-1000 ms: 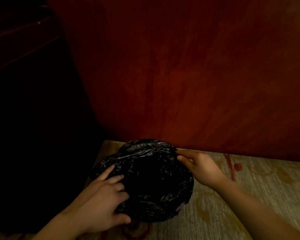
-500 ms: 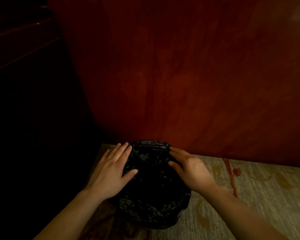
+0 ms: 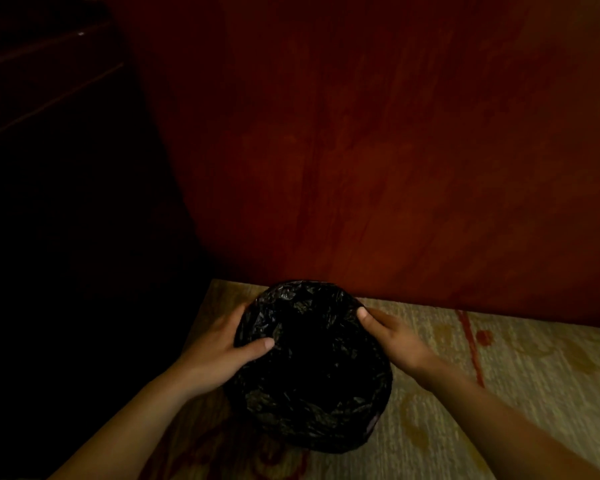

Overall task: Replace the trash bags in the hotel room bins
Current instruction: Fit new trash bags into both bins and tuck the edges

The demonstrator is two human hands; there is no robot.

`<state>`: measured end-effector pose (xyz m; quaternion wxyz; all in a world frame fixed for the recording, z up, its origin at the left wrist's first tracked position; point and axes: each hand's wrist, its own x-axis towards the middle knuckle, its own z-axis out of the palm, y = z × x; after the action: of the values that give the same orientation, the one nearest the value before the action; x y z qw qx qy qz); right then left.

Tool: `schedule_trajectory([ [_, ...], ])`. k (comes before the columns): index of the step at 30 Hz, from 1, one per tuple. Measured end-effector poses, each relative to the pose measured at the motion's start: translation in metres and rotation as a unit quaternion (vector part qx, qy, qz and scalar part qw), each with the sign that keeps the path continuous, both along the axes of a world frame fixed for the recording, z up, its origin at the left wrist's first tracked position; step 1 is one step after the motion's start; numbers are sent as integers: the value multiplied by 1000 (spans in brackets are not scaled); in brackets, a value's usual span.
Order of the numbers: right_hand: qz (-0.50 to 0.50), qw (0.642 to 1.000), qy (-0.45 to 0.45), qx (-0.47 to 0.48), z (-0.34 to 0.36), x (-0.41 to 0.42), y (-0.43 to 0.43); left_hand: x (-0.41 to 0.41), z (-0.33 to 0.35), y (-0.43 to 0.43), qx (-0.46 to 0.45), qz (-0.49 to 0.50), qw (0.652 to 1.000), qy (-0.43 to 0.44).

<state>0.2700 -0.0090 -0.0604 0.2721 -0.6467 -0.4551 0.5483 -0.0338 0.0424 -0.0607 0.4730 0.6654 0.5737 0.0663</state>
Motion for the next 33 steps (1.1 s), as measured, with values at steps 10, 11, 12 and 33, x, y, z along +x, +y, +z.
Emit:
schedule_trajectory([
  [10, 86, 993, -50, 58, -1, 8, -35, -11, -17, -55, 31, -31, 999, -20],
  [11, 100, 992, -46, 60, -3, 8, -39, -12, -19, -60, 16, -19, 999, -44],
  [12, 110, 992, -34, 57, -5, 8, -42, -12, -22, -64, 10, -15, 999, -51],
  [33, 132, 951, -256, 111, -48, 4, -61, 6, -11, -73, 261, -211, 910, 242],
])
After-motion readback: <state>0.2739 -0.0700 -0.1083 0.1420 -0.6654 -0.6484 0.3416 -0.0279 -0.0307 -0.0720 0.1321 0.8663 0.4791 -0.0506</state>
